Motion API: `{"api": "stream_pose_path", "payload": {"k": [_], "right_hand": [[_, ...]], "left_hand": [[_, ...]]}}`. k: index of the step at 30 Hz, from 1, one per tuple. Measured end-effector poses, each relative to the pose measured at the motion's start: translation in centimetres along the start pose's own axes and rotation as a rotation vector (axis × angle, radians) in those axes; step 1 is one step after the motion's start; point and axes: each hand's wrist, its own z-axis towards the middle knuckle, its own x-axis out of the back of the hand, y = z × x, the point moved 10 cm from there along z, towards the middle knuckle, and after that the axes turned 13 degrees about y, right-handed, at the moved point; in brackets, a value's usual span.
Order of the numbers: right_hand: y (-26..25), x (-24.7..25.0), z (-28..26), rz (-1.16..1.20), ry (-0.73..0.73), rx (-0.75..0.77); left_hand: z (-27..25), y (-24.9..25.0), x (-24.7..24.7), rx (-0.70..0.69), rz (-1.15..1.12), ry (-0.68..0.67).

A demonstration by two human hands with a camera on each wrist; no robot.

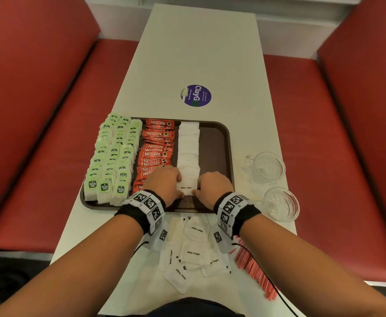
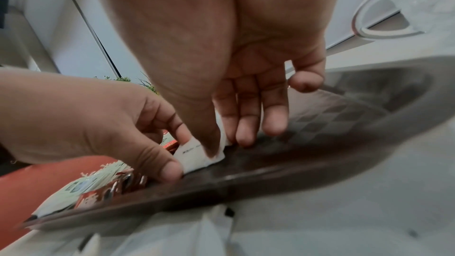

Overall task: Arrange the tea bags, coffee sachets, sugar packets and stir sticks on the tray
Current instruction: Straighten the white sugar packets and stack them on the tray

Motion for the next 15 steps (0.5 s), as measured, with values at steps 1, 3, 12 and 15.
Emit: {"api": "stream_pose_path", "payload": {"k": [1, 3, 12, 15], "right_hand": [[0.0, 0.0, 0.0, -0.004, -0.005, -0.006], [0.1, 0.1, -0.2, -0.004, -0.023, -0.016], [-0.1, 1.0, -4.7, 0.14, -0.046, 0.13], [0.4, 0.7, -6.4, 0.091, -0.053, 0.153]], "left_hand": [[0.0, 0.1, 0.1, -0.004, -0.001, 0.001], [-0.1, 0.2, 0.4, -0.014, -0.004, 0.007], [-4.4, 2.5, 1.1, -0.229, -0.121, 0.0], [-6.5, 3.9, -0.7, -0.329, -0.07, -0.119]]}}
